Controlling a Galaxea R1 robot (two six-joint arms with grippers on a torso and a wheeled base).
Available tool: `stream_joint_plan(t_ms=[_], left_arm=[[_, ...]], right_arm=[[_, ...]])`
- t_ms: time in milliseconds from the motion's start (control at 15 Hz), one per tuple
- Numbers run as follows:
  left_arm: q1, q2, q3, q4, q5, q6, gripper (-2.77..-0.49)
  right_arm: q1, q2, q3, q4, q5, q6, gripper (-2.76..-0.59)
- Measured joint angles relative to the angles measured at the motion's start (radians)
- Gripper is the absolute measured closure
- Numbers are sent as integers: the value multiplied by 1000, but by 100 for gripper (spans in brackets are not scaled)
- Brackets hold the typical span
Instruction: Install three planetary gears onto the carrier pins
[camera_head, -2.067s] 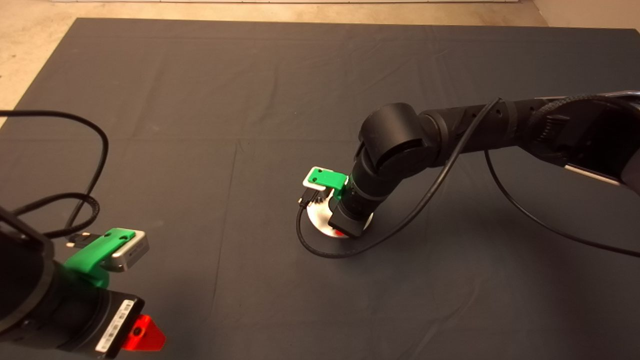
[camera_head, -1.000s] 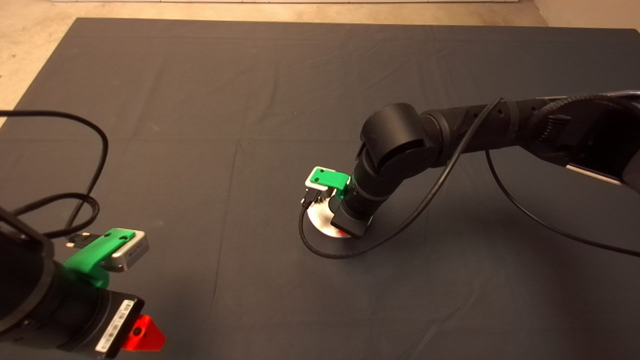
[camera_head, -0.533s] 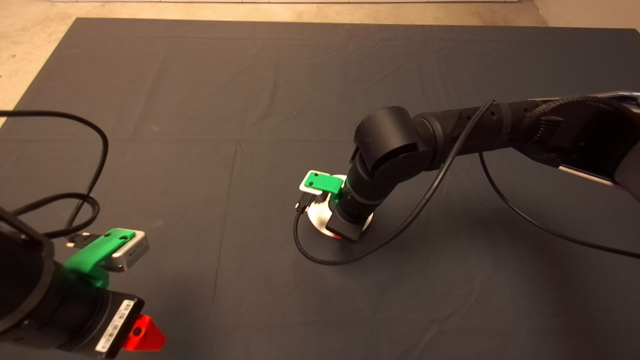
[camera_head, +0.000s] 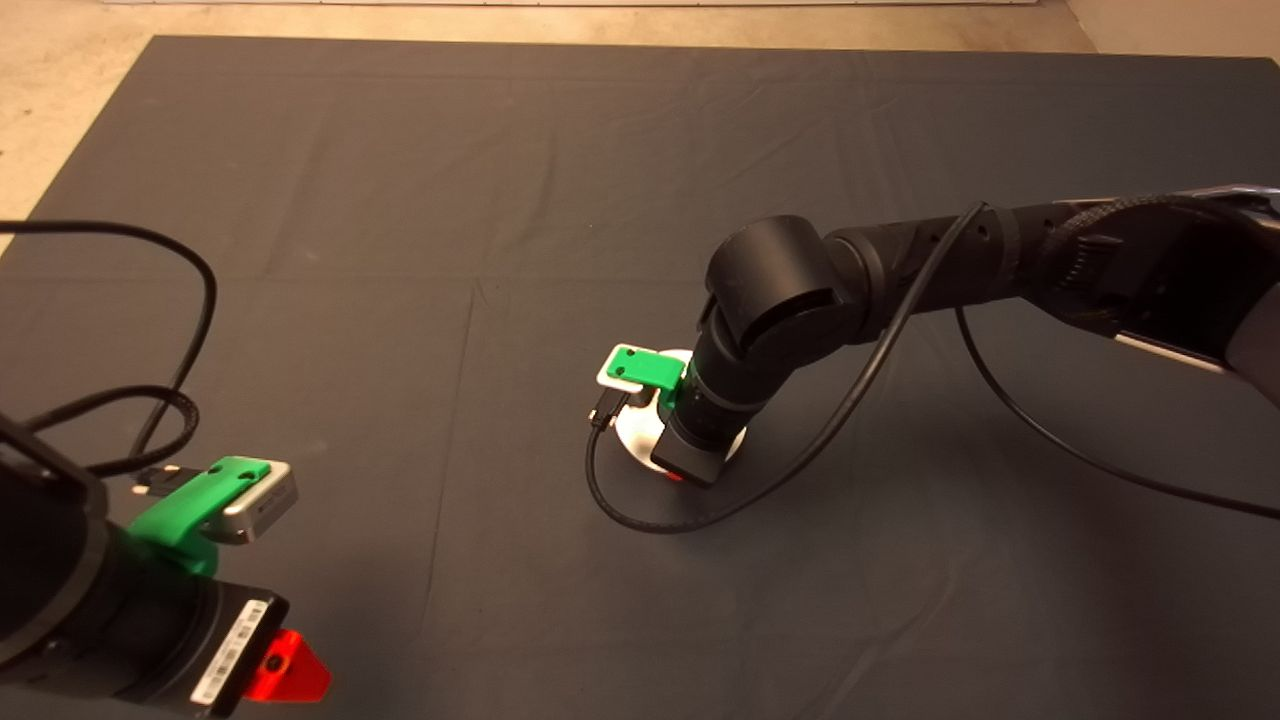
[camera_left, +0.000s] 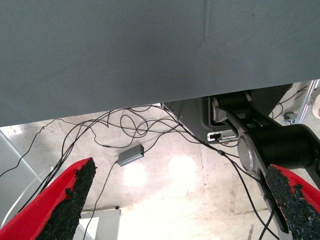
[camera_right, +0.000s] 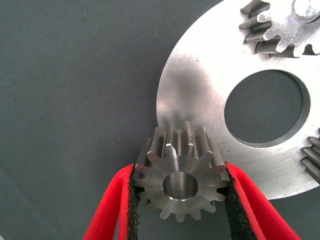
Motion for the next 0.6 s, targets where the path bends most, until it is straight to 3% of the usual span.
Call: stream_joint_plan(t_ms=[600], left_arm=[[0, 0, 0, 0, 0, 0, -247]], right_arm=[[1, -9, -8, 3, 11, -19, -95]])
